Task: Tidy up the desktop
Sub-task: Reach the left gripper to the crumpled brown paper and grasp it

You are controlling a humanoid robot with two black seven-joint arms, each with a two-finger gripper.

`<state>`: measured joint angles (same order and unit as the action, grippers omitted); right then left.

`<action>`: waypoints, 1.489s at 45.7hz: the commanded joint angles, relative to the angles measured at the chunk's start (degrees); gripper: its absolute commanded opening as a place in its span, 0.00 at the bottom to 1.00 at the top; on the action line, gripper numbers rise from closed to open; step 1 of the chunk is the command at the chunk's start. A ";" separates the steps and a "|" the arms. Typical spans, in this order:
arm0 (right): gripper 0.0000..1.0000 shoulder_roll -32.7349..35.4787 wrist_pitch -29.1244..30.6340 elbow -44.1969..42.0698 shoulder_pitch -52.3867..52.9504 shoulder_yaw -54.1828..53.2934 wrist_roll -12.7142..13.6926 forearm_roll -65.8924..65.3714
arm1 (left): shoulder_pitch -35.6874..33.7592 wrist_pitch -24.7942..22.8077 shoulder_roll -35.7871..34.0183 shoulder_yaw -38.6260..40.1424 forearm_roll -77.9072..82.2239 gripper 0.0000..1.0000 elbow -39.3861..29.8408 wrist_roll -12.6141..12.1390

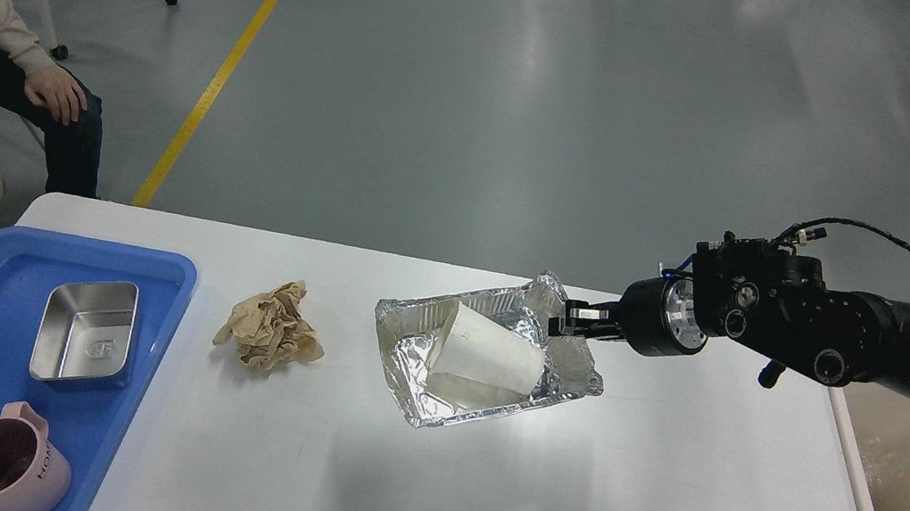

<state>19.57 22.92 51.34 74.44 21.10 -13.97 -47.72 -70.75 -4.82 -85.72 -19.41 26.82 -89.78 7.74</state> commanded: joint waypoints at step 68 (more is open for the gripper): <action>0.00 0.47 -0.25 0.07 -0.53 -0.09 0.00 0.00 | 12.04 7.45 65.76 -14.69 2.63 0.92 49.34 -1.32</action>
<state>20.04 22.78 51.43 74.04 21.08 -14.06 -47.73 -59.35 2.74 -22.12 -31.55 29.44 -43.19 6.26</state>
